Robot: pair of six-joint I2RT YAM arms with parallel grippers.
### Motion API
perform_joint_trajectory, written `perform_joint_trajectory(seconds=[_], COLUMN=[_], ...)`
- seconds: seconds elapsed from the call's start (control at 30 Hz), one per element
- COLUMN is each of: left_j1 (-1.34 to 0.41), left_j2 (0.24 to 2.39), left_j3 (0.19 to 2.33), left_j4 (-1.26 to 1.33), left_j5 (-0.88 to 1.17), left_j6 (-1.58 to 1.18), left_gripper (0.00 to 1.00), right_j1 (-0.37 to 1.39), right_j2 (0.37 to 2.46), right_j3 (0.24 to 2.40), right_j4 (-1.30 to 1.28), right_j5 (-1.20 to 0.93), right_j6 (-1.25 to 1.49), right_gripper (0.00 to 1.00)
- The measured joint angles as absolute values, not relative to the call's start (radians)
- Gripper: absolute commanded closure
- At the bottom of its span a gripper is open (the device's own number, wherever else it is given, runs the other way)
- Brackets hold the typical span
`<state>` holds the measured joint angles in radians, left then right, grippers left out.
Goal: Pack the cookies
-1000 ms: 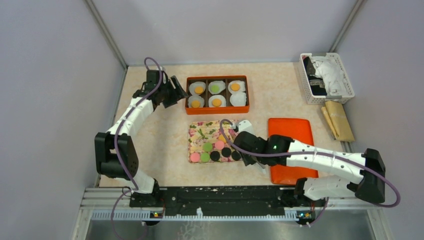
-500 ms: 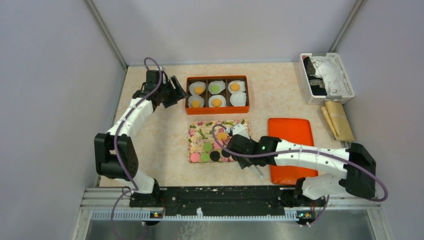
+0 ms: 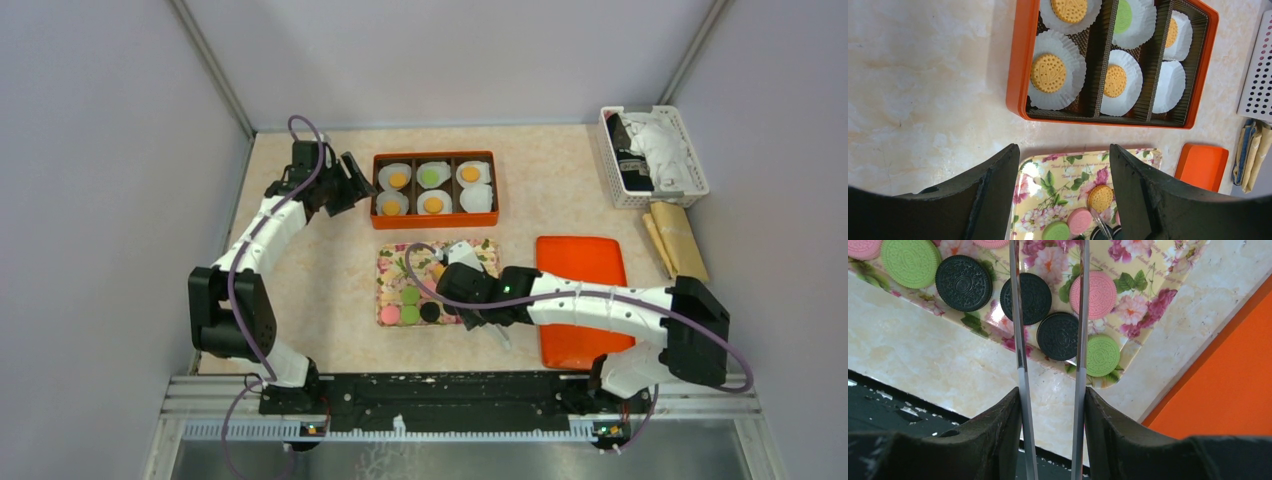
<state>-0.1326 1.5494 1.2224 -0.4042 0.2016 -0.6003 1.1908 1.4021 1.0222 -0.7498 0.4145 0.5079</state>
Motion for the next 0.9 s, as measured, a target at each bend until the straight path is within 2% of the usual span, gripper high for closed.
perform_joint_trajectory(seconds=[0.1,0.23,0.37,0.47,0.9], left_j1=[-0.133,-0.133,-0.133,-0.133,-0.133], left_j2=[1.549,1.549,1.549,1.549,1.531], left_j3=[1.222,1.222,1.221,1.221,1.217], left_j4=[-0.404,-0.404,-0.404,-0.404,-0.404], left_j5=[0.202,0.202,0.202,0.202,0.193], left_j6=[-0.6,-0.6,-0.6,-0.6,-0.599], left_gripper=[0.27,0.27,0.27,0.27,0.28], right_j1=[1.191,1.191,1.191,1.191,1.141], right_j2=[1.43,1.446,1.447,1.447,1.447], right_j3=[1.023,1.024,1.054,1.091,1.237], right_j4=[-0.743,-0.74,-0.753,-0.762,-0.771], right_j5=[0.421,0.429,0.456,0.48,0.588], right_j6=[0.509,0.509,0.509,0.508,0.466], right_gripper=[0.63,0.84,0.93,0.96,0.94])
